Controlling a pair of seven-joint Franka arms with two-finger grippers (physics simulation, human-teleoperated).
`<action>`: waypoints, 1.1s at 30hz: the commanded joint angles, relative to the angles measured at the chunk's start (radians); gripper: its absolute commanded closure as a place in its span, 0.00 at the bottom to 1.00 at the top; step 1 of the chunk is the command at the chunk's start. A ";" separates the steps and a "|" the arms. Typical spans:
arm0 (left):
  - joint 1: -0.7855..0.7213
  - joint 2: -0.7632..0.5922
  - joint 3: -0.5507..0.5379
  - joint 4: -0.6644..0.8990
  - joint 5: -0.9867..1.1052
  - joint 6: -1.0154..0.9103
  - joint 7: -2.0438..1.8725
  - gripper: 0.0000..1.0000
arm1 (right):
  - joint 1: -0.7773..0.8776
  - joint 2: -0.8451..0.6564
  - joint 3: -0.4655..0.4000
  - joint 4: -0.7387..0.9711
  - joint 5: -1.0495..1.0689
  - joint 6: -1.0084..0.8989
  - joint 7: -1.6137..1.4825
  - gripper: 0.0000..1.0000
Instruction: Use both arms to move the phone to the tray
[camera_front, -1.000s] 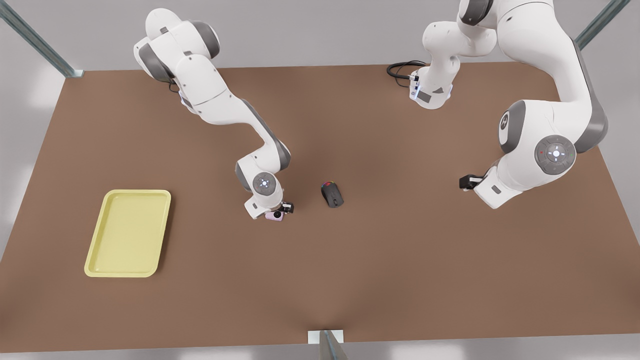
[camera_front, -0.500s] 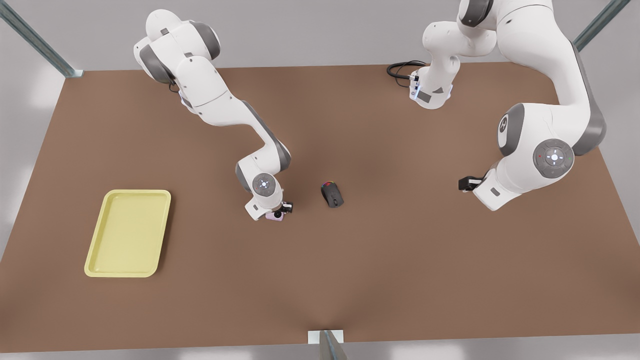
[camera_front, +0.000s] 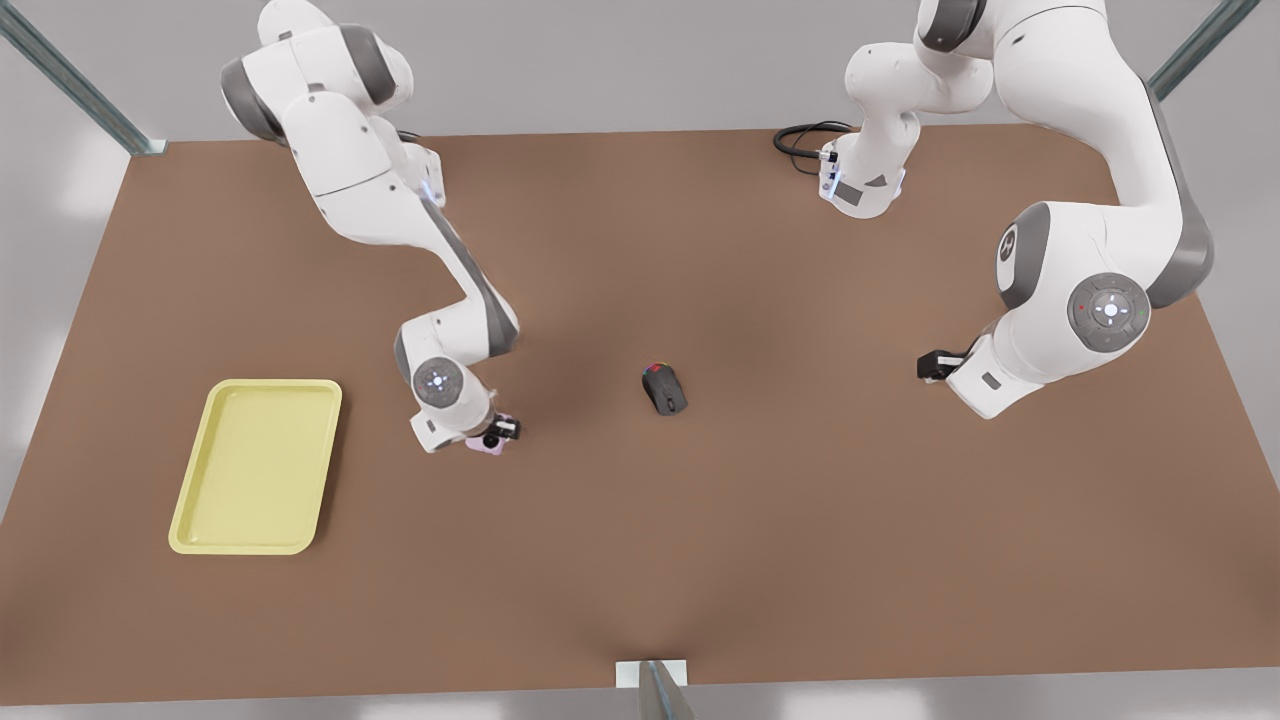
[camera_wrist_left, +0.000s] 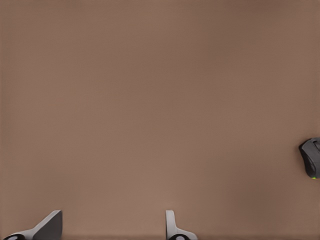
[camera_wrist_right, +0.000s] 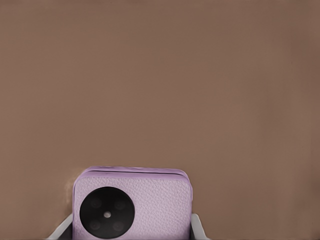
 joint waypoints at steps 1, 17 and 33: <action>0.000 -0.001 0.001 0.000 0.000 -0.001 -0.001 0.00 | -0.115 -0.050 0.000 -0.063 -0.004 -0.007 -0.476 0.22; 0.000 0.000 -0.001 0.000 0.000 0.002 0.001 0.00 | -0.548 -0.028 -0.164 -0.062 -0.016 -0.004 -1.418 0.22; 0.000 -0.001 -0.001 0.000 0.003 0.003 0.001 0.00 | -0.384 -0.406 -0.029 0.556 -0.076 -0.964 -0.732 0.00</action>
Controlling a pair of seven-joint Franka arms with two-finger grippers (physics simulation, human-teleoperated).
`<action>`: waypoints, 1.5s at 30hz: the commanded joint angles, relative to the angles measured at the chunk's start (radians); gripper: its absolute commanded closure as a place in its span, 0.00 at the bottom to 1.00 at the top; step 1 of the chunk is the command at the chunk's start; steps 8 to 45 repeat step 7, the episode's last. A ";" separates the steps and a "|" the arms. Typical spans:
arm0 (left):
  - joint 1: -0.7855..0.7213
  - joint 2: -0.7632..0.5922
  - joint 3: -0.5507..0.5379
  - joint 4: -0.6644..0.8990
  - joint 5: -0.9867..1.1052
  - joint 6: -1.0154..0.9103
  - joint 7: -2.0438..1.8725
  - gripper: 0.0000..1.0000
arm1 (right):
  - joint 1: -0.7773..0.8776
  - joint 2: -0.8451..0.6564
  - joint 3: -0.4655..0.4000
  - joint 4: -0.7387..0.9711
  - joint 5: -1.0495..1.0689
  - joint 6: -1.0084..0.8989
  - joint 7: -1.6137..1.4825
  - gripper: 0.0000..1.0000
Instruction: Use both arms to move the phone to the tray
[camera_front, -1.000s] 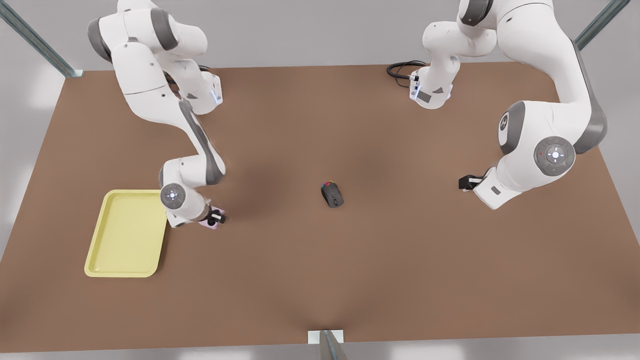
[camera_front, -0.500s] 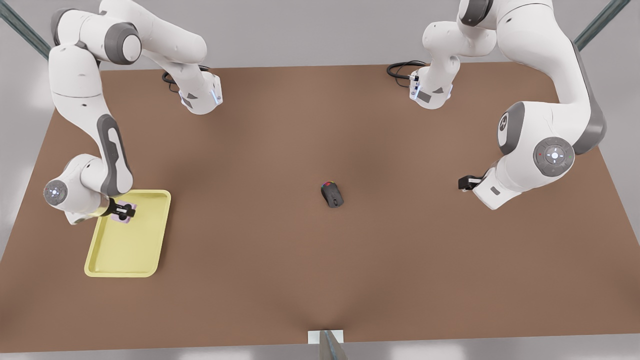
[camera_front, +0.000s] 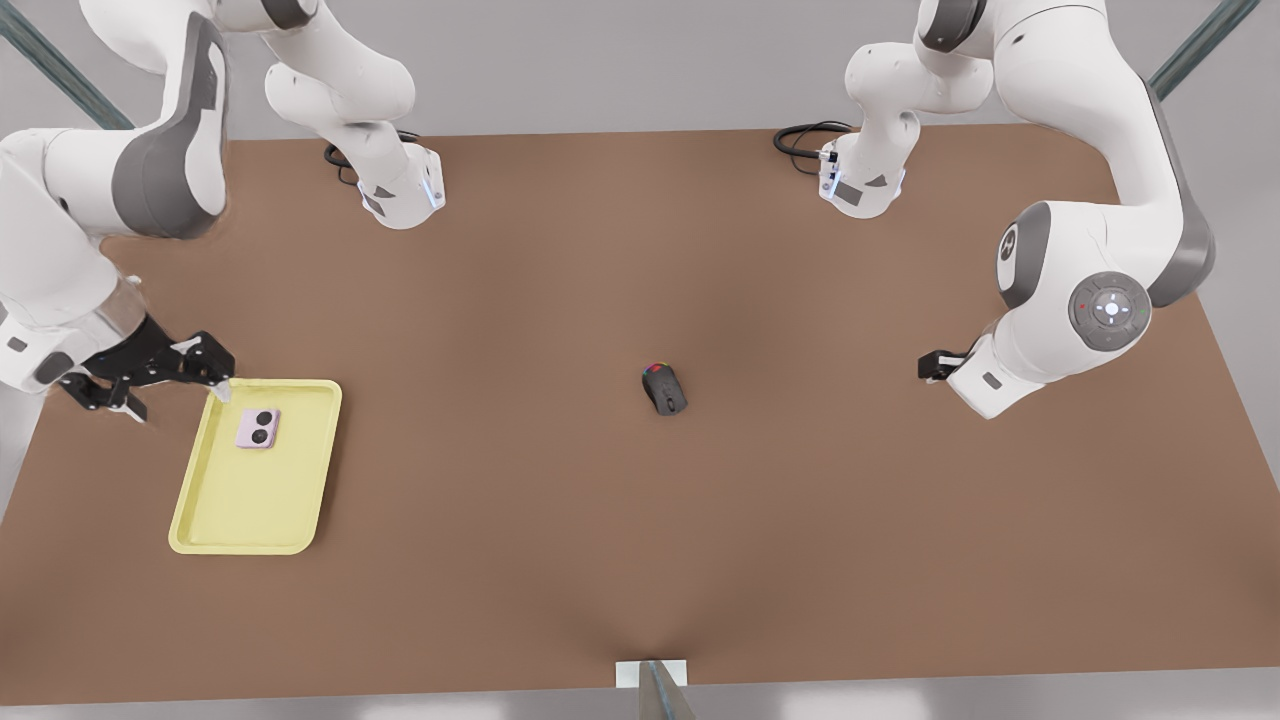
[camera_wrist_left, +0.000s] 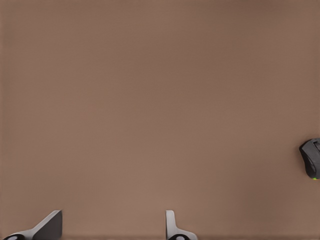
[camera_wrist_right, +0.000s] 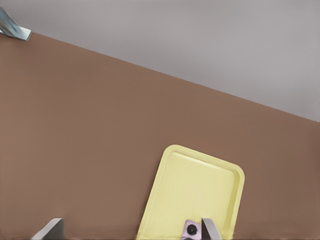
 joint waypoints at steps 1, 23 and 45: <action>0.000 -0.002 -0.001 0.000 0.001 0.000 -0.001 0.00 | -0.035 -0.010 0.006 0.023 -0.018 -0.333 0.161 0.00; 0.000 0.001 -0.001 0.002 0.009 0.000 -0.004 0.00 | -0.032 -0.014 -0.005 0.018 -0.019 -0.336 0.160 0.00; 0.000 0.001 -0.001 0.002 0.009 0.000 -0.004 0.00 | -0.032 -0.014 -0.005 0.018 -0.019 -0.336 0.160 0.00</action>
